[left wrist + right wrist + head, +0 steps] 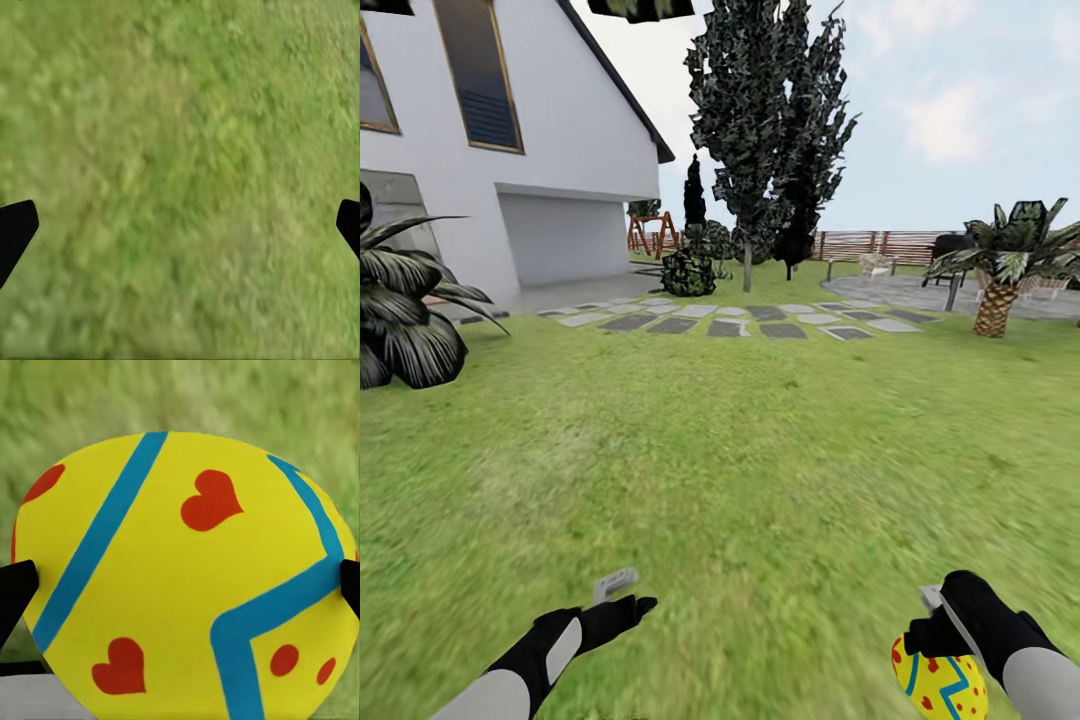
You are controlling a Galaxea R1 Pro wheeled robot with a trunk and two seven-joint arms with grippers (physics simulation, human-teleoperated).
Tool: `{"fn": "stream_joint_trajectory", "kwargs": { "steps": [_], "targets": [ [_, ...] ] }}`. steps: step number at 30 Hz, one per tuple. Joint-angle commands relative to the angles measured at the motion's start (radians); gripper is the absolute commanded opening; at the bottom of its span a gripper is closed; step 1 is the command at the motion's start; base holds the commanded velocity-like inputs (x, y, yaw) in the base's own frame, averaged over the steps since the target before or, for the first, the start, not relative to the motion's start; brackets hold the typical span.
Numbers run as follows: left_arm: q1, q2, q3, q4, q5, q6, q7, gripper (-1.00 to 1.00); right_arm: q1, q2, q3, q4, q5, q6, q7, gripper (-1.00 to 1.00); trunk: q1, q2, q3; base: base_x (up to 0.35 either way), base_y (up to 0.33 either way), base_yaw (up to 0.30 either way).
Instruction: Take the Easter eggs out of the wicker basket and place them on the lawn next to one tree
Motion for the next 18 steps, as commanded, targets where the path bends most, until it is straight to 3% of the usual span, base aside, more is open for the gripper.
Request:
{"fn": "stream_joint_trajectory", "kwargs": {
  "steps": [1,11,16,17,18],
  "targets": [
    [-0.001,0.0,0.003,-0.001,0.01,0.01,-0.001,1.0,0.0,0.0,0.0,-0.002,0.011,0.004,0.008,-1.0,0.0,-0.001,-0.001,0.0,0.0,0.287],
    [0.0,-0.001,0.003,-0.001,0.01,0.01,-0.001,1.0,0.0,0.0,0.0,-0.002,0.011,0.004,0.008,-1.0,0.0,-0.001,-0.001,0.0,0.0,0.288],
    [0.0,-0.007,0.003,0.0,0.009,0.01,0.0,1.0,0.0,-0.011,-0.003,-0.002,0.009,0.002,0.013,-1.0,0.0,-0.001,-0.001,0.0,0.0,0.069],
    [-0.001,-0.011,0.003,0.0,0.009,0.01,0.0,1.0,0.0,-0.015,-0.001,0.001,0.011,-0.01,0.014,-1.0,0.0,-0.001,-0.001,0.0,0.0,0.003],
    [-0.001,-0.014,0.003,0.0,0.009,0.01,0.0,1.0,0.0,-0.017,0.0,0.006,0.01,-0.082,0.021,-1.0,0.0,-0.001,-0.001,0.0,0.0,0.0]
  ]
}}
